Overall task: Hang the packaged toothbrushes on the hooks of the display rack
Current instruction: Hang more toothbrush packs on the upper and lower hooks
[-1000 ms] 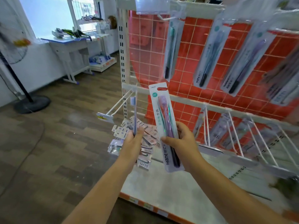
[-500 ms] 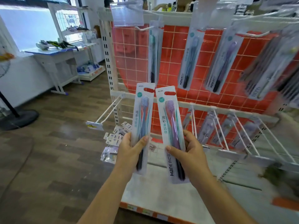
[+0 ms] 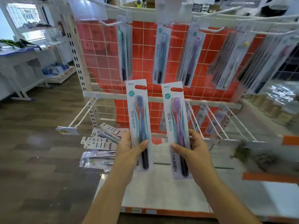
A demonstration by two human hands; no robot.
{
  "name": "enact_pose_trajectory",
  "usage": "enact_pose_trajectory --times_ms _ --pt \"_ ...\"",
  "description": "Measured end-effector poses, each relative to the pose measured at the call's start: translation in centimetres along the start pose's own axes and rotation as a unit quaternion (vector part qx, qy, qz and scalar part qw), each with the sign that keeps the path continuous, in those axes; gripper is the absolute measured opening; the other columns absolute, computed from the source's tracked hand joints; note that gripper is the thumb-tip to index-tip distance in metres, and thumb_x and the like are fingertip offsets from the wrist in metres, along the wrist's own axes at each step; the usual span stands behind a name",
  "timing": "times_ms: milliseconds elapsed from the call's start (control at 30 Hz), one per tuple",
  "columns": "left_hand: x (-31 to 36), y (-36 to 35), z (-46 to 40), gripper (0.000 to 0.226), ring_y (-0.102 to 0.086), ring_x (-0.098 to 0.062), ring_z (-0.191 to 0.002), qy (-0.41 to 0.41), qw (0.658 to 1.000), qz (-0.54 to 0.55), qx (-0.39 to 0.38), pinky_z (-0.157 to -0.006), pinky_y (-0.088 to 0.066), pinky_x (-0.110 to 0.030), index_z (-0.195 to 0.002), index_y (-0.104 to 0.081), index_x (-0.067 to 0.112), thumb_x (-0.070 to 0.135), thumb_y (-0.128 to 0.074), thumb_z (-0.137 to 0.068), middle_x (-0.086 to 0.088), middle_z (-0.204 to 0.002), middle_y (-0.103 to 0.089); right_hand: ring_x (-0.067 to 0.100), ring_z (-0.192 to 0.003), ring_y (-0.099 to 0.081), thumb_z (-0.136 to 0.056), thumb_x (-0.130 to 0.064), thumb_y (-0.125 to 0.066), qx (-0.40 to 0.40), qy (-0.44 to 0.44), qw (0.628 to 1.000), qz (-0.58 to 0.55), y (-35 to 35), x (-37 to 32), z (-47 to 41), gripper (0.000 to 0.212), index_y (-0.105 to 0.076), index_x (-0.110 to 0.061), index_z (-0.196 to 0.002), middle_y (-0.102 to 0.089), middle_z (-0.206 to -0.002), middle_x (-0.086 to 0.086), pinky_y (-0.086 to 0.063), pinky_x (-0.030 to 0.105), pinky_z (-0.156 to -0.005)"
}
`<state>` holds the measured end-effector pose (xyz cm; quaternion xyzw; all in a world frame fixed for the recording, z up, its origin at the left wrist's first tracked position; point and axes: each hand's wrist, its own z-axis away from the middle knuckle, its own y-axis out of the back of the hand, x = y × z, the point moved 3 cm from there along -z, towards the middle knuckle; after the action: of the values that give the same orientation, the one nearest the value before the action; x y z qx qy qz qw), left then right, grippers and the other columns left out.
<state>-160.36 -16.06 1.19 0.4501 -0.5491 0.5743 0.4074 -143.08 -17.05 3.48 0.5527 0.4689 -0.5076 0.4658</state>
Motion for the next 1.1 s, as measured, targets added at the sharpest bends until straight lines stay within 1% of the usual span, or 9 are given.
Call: enact_pose_trajectory --times_ms 133,400,533,600,700,800,900,1000,1100 --pt "0.0 -1.0 -0.5 0.037 -0.065 -0.025 -0.102 0.005 1.000 0.014 -0.016 -0.087 -0.054 -0.042 -0.112 -0.055 0.011 0.008 -0.064 -0.076 -0.011 -0.110 -0.068 0.007 -0.076 -0.069 -0.076 0.004 -0.070 0.013 -0.001 1.000 -0.011 1.0 -0.3 0.1 0.039 -0.058 -0.029 -0.094 -0.069 -0.086 -0.009 -0.055 0.020 -0.061" --pt "0.8 -1.2 -2.2 0.035 -0.065 -0.024 -0.101 0.008 1.000 0.000 -0.010 -0.087 -0.054 -0.041 -0.115 -0.055 0.015 0.005 -0.061 -0.083 -0.008 -0.109 -0.068 0.009 -0.076 -0.069 -0.079 0.001 -0.067 0.020 -0.015 0.999 -0.033 1.7 -0.9 -1.2 0.038 -0.058 -0.029 -0.101 -0.069 -0.090 -0.007 -0.056 0.024 -0.060" --pt "1.3 -1.9 -3.6 0.033 -0.066 -0.021 -0.100 0.001 1.000 -0.011 -0.011 -0.085 -0.056 -0.038 -0.113 -0.055 0.019 0.007 -0.061 -0.082 -0.005 -0.108 -0.068 0.002 -0.071 -0.068 -0.080 0.007 -0.064 0.014 -0.006 0.999 -0.045 1.9 -1.6 -2.5 0.039 -0.058 -0.027 -0.097 -0.070 -0.082 -0.011 -0.053 0.016 -0.054" --pt "1.5 -2.4 -4.4 0.031 -0.066 -0.021 -0.101 -0.003 1.000 -0.012 -0.014 -0.087 -0.054 -0.039 -0.111 -0.056 0.020 0.006 -0.060 -0.083 -0.005 -0.109 -0.068 0.001 -0.071 -0.068 -0.081 0.006 -0.063 0.016 -0.008 0.999 -0.045 2.2 -1.8 -3.2 0.038 -0.058 -0.028 -0.096 -0.069 -0.086 -0.009 -0.052 0.014 -0.053" --pt "1.5 -3.4 -5.5 0.031 -0.065 -0.021 -0.103 -0.005 1.000 -0.010 -0.016 -0.091 -0.051 -0.041 -0.109 -0.058 0.022 0.004 -0.060 -0.083 -0.003 -0.108 -0.069 0.003 -0.077 -0.068 -0.082 0.002 -0.064 0.029 -0.013 0.999 -0.039 3.0 -1.9 -4.2 0.037 -0.057 -0.030 -0.098 -0.068 -0.089 -0.009 -0.055 0.017 -0.056" --pt "1.5 -4.3 -6.5 0.031 -0.065 -0.022 -0.103 0.002 1.000 -0.019 -0.018 -0.094 -0.050 -0.044 -0.108 -0.058 0.022 0.006 -0.062 -0.082 -0.003 -0.108 -0.069 0.011 -0.083 -0.069 -0.081 0.002 -0.065 0.046 -0.020 0.998 -0.037 3.9 -1.8 -5.2 0.038 -0.058 -0.024 -0.108 -0.070 -0.096 -0.004 -0.058 0.027 -0.068" --pt "1.9 -5.1 -7.6 0.029 -0.065 -0.022 -0.103 0.000 1.000 -0.018 -0.016 -0.093 -0.050 -0.046 -0.107 -0.058 0.023 0.007 -0.062 -0.083 -0.003 -0.106 -0.070 0.017 -0.086 -0.070 -0.080 0.002 -0.066 0.047 -0.019 0.998 -0.030 4.5 -2.0 -6.4 0.037 -0.059 -0.024 -0.106 -0.071 -0.094 -0.001 -0.059 0.036 -0.075" --pt "3.3 -5.7 -9.2 0.026 -0.066 -0.023 -0.099 -0.023 1.000 -0.001 0.002 -0.090 -0.051 -0.043 -0.104 -0.059 0.021 0.005 -0.061 -0.083 -0.004 -0.101 -0.070 0.016 -0.082 -0.070 -0.080 0.003 -0.065 0.048 -0.017 0.998 -0.034 4.8 -2.3 -7.6 0.036 -0.060 -0.027 -0.101 -0.072 -0.091 -0.003 -0.059 0.036 -0.073" --pt "5.5 -6.5 -11.5 0.025 -0.064 -0.028 -0.103 -0.053 0.999 0.002 0.006 -0.090 -0.051 -0.046 -0.107 -0.058 0.021 0.012 -0.060 -0.083 -0.008 -0.106 -0.068 0.013 -0.080 -0.070 -0.080 0.003 -0.065 0.053 -0.015 0.998 -0.043 5.3 -2.3 -8.6 0.038 -0.060 -0.029 -0.100 -0.072 -0.091 -0.003 -0.059 0.032 -0.069"
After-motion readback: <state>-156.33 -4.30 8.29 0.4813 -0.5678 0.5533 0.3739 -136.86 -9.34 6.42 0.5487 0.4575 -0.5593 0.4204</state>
